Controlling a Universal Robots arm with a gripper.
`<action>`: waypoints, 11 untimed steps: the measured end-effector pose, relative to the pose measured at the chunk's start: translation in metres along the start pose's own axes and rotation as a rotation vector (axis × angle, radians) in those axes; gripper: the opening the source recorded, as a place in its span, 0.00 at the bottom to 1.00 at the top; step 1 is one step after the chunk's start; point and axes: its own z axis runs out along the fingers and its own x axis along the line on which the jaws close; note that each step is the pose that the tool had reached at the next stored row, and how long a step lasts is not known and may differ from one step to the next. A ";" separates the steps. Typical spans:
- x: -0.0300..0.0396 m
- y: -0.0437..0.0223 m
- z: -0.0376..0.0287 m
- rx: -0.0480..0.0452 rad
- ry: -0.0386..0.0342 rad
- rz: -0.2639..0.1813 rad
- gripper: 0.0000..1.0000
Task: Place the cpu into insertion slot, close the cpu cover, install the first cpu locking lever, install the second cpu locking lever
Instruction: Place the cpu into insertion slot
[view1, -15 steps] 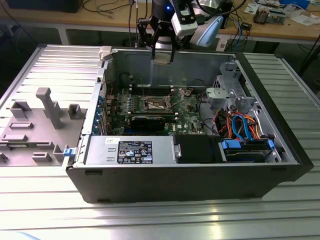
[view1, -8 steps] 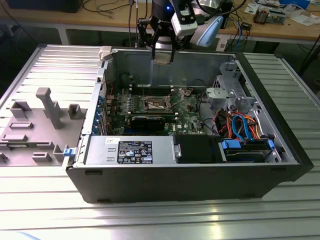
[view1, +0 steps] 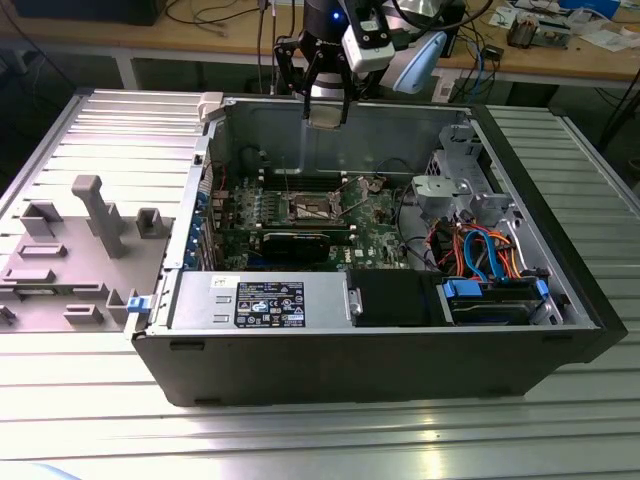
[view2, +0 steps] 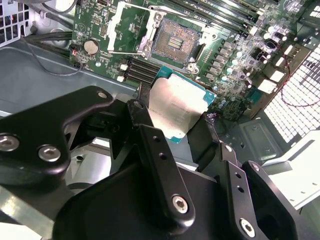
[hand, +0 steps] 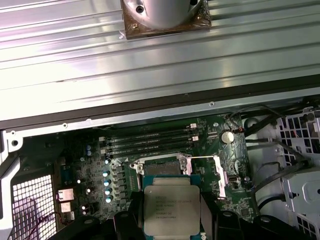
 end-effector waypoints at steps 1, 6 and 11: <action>0.0000 0.0000 0.0000 -0.0001 0.0000 0.000 0.54; 0.0000 0.0000 0.0000 -0.0001 -0.0003 0.004 0.54; 0.0000 0.0000 0.0000 -0.0002 -0.0007 0.008 0.54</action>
